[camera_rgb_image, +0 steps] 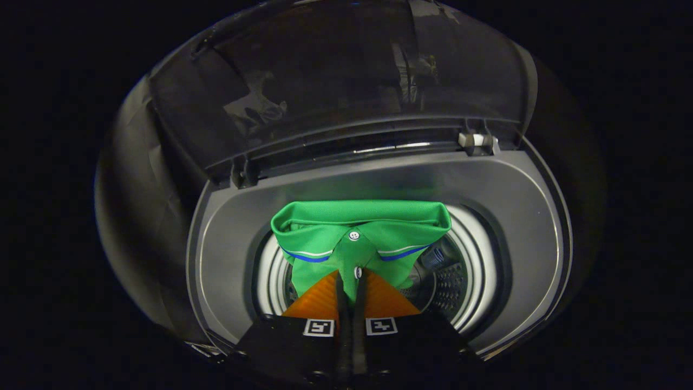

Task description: Put the clothes into the washing machine and then close the washing machine lid.

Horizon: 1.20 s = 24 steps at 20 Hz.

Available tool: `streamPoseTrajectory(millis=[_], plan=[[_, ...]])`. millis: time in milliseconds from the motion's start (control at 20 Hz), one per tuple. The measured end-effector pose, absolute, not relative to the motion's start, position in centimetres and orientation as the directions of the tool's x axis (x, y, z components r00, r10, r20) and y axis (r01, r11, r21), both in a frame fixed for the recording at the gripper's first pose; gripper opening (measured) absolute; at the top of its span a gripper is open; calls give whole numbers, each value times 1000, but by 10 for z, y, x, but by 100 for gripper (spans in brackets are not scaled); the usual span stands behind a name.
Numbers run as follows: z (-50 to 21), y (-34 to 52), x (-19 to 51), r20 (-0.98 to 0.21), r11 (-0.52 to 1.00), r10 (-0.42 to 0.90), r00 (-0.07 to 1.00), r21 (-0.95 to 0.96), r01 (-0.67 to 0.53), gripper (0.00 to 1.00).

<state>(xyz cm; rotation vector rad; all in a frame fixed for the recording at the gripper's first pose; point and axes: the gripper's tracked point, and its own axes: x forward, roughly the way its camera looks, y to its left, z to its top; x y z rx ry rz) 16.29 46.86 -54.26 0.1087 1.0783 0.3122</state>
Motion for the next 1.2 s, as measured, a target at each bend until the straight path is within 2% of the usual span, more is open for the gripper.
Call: streamPoseTrajectory(millis=[450, 800, 900, 1050, 1200], plan=[[-580, 465, 160, -922, 970, 230, 310, 190, -154, 8], [-580, 460, 163, -930, 977, 191, 315, 150, -149, 8], [-580, 458, 160, -934, 978, 189, 302, 152, -143, 14], [-580, 460, 157, -935, 978, 196, 296, 162, -134, 38], [-581, 457, 155, -940, 981, 178, 290, 146, -130, 84]])
